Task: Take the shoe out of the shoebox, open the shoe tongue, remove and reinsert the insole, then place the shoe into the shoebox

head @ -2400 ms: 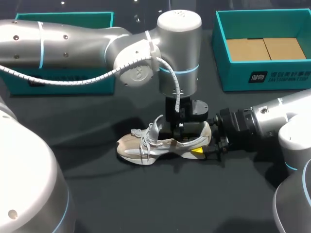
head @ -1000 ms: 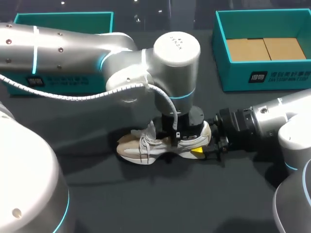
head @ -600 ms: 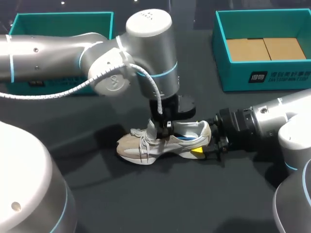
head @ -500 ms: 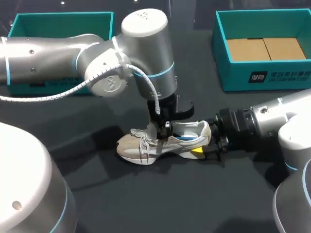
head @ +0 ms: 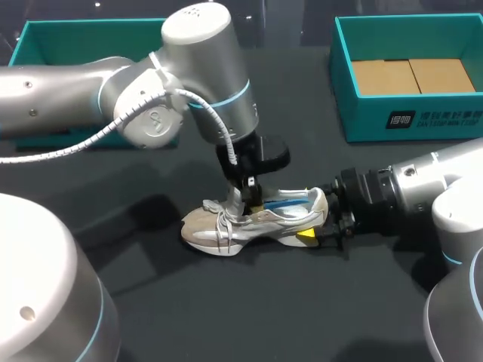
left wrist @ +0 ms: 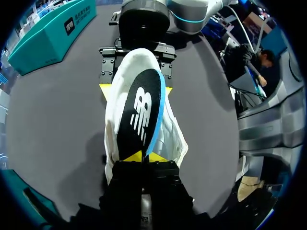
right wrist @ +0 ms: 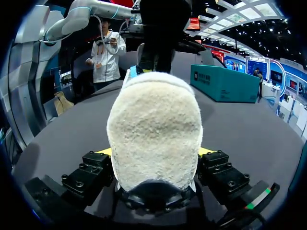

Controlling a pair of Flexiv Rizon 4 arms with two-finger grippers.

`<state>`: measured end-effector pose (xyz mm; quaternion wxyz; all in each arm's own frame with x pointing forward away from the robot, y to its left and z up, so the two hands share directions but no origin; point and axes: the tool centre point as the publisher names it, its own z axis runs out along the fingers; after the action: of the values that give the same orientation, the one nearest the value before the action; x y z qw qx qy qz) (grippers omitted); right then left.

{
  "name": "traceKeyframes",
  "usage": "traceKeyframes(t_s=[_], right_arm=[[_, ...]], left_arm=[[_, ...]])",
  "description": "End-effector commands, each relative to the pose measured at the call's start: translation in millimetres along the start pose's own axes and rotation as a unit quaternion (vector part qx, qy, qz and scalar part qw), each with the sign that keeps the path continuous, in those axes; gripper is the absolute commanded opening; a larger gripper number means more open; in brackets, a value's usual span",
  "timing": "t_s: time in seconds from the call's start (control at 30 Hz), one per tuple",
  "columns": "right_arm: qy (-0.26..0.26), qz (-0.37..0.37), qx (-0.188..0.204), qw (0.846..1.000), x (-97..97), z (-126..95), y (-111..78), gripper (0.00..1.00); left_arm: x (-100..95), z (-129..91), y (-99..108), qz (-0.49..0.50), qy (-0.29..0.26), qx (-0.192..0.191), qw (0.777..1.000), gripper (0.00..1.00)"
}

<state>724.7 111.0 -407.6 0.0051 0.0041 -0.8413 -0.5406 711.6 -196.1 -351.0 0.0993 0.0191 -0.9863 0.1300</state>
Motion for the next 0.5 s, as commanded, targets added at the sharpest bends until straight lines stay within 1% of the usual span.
traceKeyframes(t_s=[0.03,0.13,0.3,0.5], right_arm=[[0.0,0.0,0.002,1.0,-0.2,0,-1.3,0.0],[0.0,0.0,0.002,1.0,-0.2,0,-1.3,0.0],[0.0,0.0,0.002,1.0,-0.2,0,-1.3,0.0],[0.0,0.0,0.002,1.0,-0.2,0,-1.3,0.0]], left_arm=[[-0.4,-5,8,0.002,0.007,0.013,1.0,0.0],[2.6,-6,2,0.005,0.004,0.019,1.0,0.0],[4.7,-7,-15,0.011,-0.005,0.029,1.0,0.0],[-1.9,-11,-38,-0.007,-0.029,0.053,0.998,0.0]])
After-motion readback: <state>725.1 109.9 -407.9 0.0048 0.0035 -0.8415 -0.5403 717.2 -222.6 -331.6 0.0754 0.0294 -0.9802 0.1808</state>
